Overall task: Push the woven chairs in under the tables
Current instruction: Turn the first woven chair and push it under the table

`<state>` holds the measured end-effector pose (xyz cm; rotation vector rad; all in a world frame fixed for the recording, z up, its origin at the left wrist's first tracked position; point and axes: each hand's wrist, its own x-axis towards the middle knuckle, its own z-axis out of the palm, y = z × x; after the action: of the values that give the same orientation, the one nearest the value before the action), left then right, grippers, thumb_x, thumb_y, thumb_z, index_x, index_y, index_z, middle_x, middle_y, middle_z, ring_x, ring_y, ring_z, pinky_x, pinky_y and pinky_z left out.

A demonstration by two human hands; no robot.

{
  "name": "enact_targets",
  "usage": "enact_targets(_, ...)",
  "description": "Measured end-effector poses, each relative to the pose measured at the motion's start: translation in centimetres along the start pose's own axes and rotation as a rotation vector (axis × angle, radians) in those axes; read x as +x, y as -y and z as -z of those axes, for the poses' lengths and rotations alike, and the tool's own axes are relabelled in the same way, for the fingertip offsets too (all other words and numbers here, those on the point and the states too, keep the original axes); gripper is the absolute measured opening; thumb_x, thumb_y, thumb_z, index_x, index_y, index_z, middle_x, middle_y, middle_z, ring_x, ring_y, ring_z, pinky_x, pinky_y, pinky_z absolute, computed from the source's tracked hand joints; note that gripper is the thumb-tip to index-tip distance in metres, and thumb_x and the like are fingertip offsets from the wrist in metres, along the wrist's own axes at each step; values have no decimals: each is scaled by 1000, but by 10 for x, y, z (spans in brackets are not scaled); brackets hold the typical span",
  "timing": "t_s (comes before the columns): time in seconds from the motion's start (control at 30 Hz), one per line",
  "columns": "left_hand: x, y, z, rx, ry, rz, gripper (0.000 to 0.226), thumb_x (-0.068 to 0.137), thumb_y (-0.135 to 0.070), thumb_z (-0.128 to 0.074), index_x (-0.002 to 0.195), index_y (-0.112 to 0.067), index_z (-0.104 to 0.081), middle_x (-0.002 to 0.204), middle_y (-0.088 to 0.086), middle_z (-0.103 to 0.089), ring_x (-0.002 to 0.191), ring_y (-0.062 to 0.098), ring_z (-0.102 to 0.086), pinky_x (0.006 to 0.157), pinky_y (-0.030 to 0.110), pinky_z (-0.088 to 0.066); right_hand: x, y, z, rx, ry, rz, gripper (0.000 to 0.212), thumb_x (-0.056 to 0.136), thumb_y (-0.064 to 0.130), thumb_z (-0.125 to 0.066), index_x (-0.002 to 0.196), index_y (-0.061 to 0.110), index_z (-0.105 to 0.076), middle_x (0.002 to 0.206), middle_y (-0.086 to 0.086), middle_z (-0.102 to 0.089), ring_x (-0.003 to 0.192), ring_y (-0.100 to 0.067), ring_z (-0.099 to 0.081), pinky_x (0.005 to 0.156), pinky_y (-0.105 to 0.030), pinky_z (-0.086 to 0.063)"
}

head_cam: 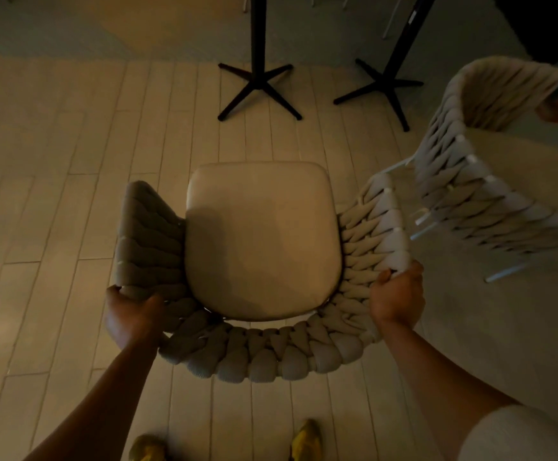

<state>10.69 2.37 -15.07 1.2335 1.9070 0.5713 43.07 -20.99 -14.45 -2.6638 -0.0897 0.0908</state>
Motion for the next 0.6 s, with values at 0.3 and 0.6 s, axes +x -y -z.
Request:
enact_targets(0.3, -14, -1, -9, 18, -23, -52, 50, 79, -22, -80, 119, -22, -51, 106, 11, -65, 98, 36, -68, 89, 55, -58, 16, -6, 1, 8, 19, 22, 45, 102, 21, -54, 140, -2, -42, 131, -27, -57, 102, -51, -63, 79, -49, -50)
enact_targets(0.6, -23, -5, -12, 396, -48, -539, 101, 79, -37, -76, 158, -22, -15, 160, 12, -27, 144, 37, -31, 111, 58, -40, 17, -8, 2, -9, 29, 30, 52, 103, 22, -51, 148, -1, -37, 139, -24, -52, 111, -50, -61, 86, -49, -49)
